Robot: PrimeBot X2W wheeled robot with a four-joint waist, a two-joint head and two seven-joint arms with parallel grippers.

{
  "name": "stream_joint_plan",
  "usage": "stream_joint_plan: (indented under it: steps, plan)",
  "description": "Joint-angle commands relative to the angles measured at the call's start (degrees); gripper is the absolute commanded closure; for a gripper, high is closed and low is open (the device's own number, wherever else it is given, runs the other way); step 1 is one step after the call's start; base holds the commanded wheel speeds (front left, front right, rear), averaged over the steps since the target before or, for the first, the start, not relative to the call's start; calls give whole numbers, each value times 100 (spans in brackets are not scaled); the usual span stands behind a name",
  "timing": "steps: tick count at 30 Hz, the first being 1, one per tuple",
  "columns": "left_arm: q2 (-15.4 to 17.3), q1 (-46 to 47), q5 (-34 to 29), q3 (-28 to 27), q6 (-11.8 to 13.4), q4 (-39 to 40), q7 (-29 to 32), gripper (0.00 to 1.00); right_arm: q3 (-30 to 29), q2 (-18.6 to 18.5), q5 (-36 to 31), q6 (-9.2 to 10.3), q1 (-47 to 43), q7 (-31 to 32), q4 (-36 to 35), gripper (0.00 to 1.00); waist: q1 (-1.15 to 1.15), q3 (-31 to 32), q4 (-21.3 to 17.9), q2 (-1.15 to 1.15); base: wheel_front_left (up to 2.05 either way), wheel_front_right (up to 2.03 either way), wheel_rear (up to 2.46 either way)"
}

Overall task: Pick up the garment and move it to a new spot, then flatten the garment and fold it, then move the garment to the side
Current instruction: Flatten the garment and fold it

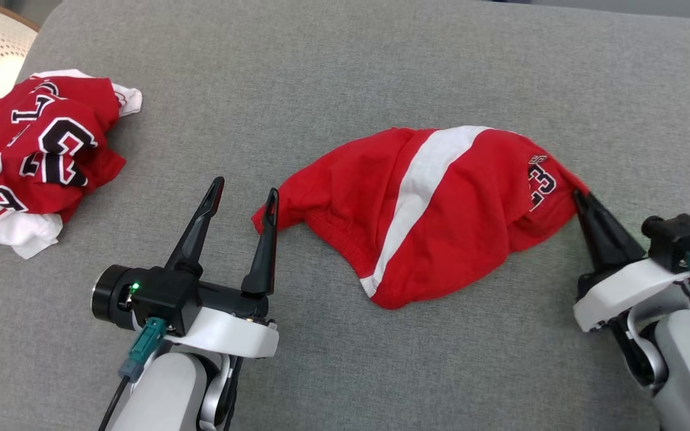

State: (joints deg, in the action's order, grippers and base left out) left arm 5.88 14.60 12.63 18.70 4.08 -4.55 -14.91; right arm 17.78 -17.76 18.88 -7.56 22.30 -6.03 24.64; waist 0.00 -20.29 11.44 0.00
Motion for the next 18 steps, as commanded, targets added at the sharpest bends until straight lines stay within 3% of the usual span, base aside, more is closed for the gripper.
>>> stream_joint_plan:
  steps: [1, 7, 11, 18]
  plan:
    - [24, 67, -14, -49, -20, -22, -25, 0, -99, -76, -101, 11, -36, -126, -154, 100, 0, 78, -122, 0, 0, 0, 0]
    - [72, -5, -19, -151, -48, -41, -22, 0, -703, -309, -433, 13, -323, -223, -960, 100, 0, 213, -451, 0, 0, 0, 0]
    - [107, -69, -53, -215, -45, -15, -24, 0, -1199, -274, -690, 13, -736, -281, -1485, 100, 0, 242, -632, 0, 0, 0, 0]
    - [150, -126, -52, -291, -84, -51, -25, 0, -1317, 308, -692, 13, -1837, -146, -1227, 100, 0, 287, -783, 0, 0, 0, 0]
